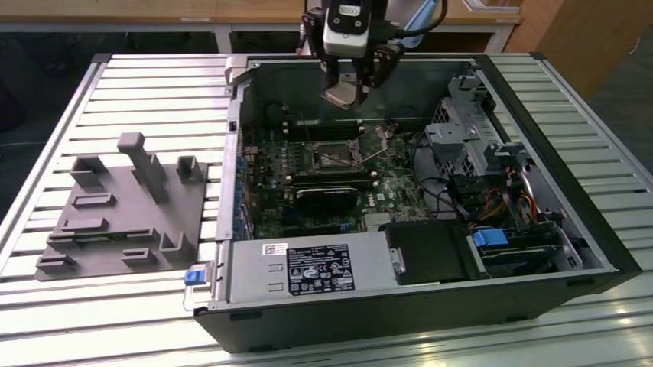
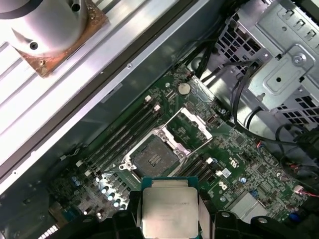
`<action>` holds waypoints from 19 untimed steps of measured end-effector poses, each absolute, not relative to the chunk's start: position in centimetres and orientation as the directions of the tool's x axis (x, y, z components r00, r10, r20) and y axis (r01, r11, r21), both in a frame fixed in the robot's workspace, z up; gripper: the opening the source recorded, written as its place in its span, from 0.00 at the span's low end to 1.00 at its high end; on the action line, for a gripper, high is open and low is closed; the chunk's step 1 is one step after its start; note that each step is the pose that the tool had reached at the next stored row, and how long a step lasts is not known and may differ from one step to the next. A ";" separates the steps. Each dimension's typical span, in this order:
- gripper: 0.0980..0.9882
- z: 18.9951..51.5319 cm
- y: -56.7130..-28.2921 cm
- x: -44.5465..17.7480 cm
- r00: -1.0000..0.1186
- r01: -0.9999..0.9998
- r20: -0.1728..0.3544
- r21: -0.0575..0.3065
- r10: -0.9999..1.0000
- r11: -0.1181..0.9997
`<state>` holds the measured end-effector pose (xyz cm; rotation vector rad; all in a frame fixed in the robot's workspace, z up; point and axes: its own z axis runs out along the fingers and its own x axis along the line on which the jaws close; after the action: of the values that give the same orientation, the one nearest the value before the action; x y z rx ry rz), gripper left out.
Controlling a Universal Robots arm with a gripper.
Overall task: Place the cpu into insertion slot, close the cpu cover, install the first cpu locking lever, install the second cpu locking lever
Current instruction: 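Place the cpu into insertion slot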
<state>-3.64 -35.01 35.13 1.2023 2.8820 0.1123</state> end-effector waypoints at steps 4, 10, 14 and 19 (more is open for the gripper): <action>0.50 35.1 -35.0 -3.6 -0.682 0.730 0.012 0.073 0.731 0.680; 0.50 34.9 -35.0 -3.6 -0.646 0.762 0.012 0.073 0.763 0.644; 0.50 34.9 -35.0 -3.6 -0.617 0.785 0.012 0.073 0.787 0.615; 0.50 34.8 -35.0 -3.6 -0.567 0.822 0.012 0.073 0.823 0.565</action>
<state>-3.64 -35.00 34.79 1.4500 2.7582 0.1089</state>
